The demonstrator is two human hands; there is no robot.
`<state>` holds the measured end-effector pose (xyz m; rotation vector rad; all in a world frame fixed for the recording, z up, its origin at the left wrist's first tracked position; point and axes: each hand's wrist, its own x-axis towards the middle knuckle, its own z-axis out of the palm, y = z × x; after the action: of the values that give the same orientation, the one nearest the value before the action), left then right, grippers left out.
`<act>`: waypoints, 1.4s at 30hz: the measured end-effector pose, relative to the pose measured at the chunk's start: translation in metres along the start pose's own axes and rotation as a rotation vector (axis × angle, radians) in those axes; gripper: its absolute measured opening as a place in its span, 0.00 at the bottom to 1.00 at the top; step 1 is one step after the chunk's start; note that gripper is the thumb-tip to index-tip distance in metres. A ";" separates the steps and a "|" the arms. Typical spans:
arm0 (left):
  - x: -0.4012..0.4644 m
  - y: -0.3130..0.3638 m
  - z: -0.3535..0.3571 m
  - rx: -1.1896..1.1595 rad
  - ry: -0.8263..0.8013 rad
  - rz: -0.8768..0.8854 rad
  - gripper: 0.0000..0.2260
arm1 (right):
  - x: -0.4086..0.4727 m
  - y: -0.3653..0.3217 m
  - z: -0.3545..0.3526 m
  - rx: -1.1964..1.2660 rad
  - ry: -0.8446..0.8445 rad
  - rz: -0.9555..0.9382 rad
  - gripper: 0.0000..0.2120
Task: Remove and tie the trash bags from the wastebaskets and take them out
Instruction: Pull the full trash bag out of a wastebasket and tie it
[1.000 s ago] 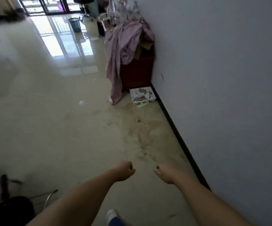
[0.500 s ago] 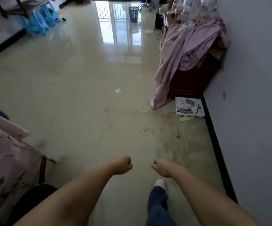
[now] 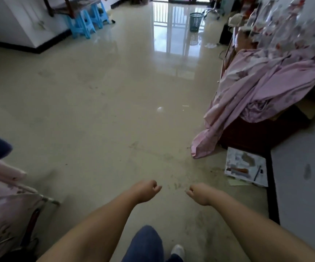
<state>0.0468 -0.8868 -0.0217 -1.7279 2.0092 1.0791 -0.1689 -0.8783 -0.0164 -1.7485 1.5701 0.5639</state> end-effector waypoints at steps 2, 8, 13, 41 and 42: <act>0.028 0.002 -0.024 -0.028 0.013 -0.011 0.20 | 0.030 0.004 -0.030 -0.036 -0.007 -0.026 0.22; 0.136 -0.017 -0.115 -0.052 0.059 -0.040 0.19 | 0.148 -0.005 -0.135 -0.106 -0.017 -0.070 0.21; 0.236 -0.030 -0.222 -0.010 0.060 -0.028 0.18 | 0.241 -0.018 -0.249 -0.080 0.012 -0.043 0.21; 0.807 -0.029 -0.745 -0.093 0.072 -0.097 0.17 | 0.766 0.008 -0.843 -0.219 -0.081 -0.083 0.23; 0.829 -0.039 -0.766 -0.097 0.080 -0.102 0.17 | 0.791 0.001 -0.864 -0.230 -0.082 -0.088 0.23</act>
<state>0.0729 -2.0151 -0.0442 -1.9291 1.9198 1.1079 -0.1549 -2.0494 -0.0258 -1.9268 1.4096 0.7881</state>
